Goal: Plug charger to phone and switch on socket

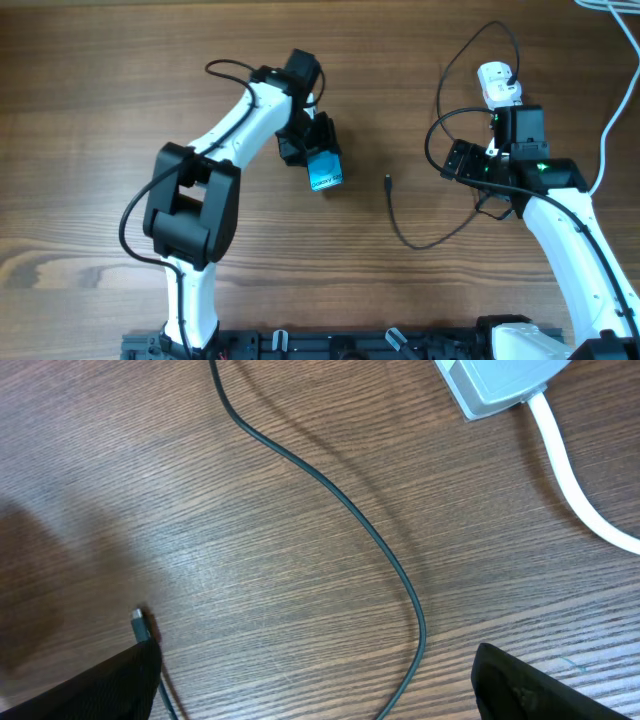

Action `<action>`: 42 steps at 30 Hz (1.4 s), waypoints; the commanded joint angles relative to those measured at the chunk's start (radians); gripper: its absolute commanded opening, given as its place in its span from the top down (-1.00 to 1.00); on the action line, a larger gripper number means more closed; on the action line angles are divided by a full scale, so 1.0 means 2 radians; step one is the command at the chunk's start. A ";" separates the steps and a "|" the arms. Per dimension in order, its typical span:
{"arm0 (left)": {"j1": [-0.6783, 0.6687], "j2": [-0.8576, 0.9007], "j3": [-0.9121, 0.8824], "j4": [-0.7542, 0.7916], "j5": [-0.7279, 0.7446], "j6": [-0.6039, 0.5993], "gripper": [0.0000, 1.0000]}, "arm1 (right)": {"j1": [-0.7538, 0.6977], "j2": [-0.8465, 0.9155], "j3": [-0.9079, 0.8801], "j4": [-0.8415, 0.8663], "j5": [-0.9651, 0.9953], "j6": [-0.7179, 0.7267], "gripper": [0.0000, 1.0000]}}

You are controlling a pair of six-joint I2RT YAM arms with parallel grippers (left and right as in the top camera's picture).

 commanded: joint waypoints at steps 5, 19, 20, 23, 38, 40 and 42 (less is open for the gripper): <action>0.074 -0.018 0.012 0.009 0.284 0.003 -0.22 | -0.002 0.002 0.006 0.001 0.009 0.005 -1.00; 0.143 -0.018 0.012 0.044 0.593 -0.009 -0.21 | -0.002 0.002 0.006 0.029 -0.010 0.032 -1.00; 0.144 -0.018 0.012 0.047 0.602 -0.017 -0.20 | -0.002 0.002 0.006 0.040 -0.020 0.052 -0.99; 0.147 -0.018 0.012 0.063 0.603 -0.046 -0.20 | -0.002 0.001 0.006 0.063 -0.129 0.100 -1.00; 0.149 -0.018 0.012 0.174 0.561 -0.234 -0.17 | 0.053 -0.003 0.045 0.051 -0.262 0.075 -0.99; 0.149 -0.018 0.012 0.174 0.535 -0.267 -0.15 | 0.074 -0.003 0.093 -0.041 -0.110 0.074 -0.99; 0.149 -0.018 0.012 0.174 0.532 -0.291 -0.16 | 0.093 -0.003 0.126 -0.090 -0.036 0.083 -0.99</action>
